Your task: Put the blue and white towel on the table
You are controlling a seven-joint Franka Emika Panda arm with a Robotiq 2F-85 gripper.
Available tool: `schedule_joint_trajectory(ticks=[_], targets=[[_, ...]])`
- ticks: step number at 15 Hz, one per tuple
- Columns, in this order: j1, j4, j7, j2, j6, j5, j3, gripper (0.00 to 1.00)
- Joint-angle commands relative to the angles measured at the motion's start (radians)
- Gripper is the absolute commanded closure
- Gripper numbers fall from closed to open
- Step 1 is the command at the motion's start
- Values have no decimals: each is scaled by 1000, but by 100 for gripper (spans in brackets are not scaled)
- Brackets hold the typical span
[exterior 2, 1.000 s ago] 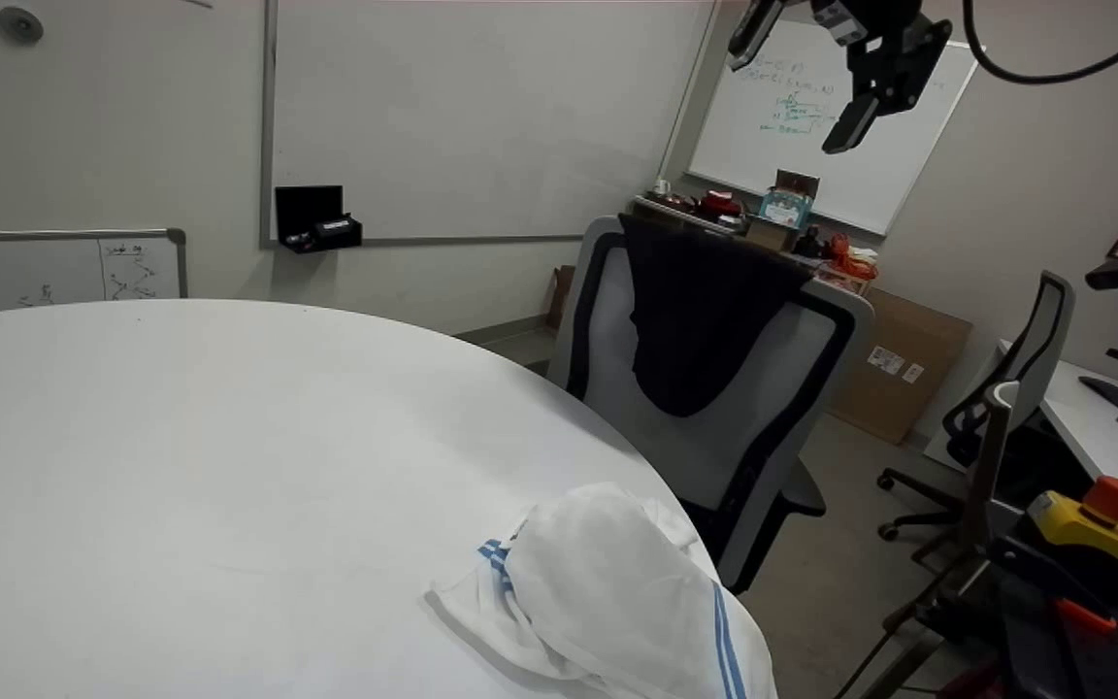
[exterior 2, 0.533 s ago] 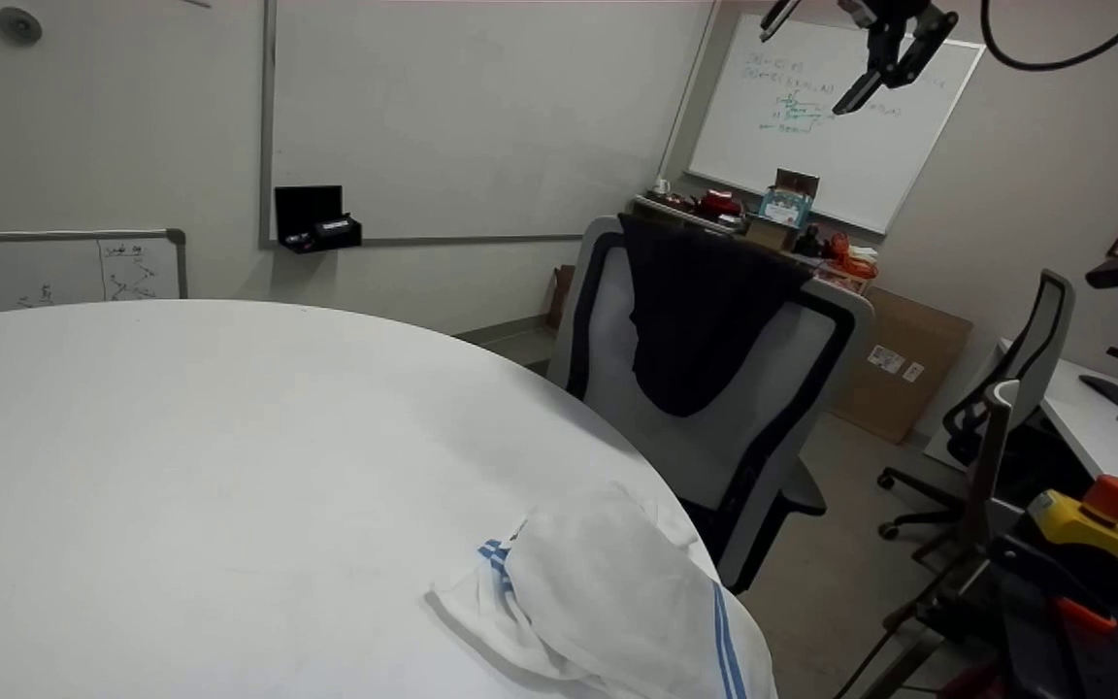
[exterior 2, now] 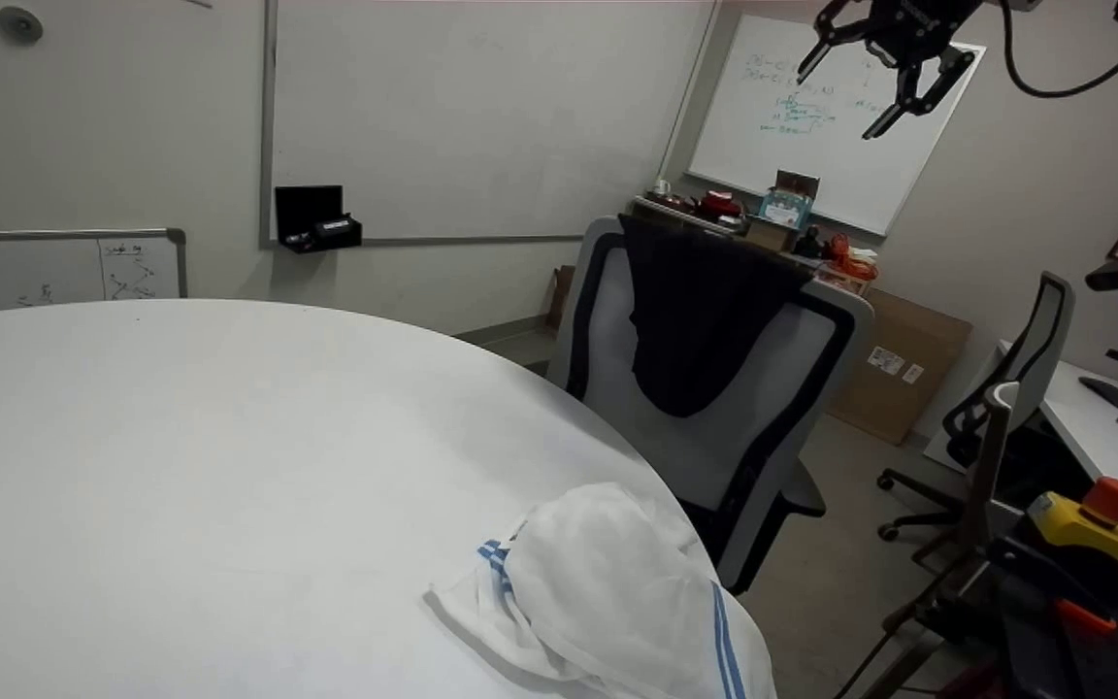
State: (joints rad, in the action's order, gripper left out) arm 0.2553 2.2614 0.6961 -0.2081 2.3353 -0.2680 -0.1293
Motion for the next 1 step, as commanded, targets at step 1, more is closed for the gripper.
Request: schedule_joint_trajectory(ticks=[1], targets=[[-11,-3,6,2,-2,4,-11,0]])
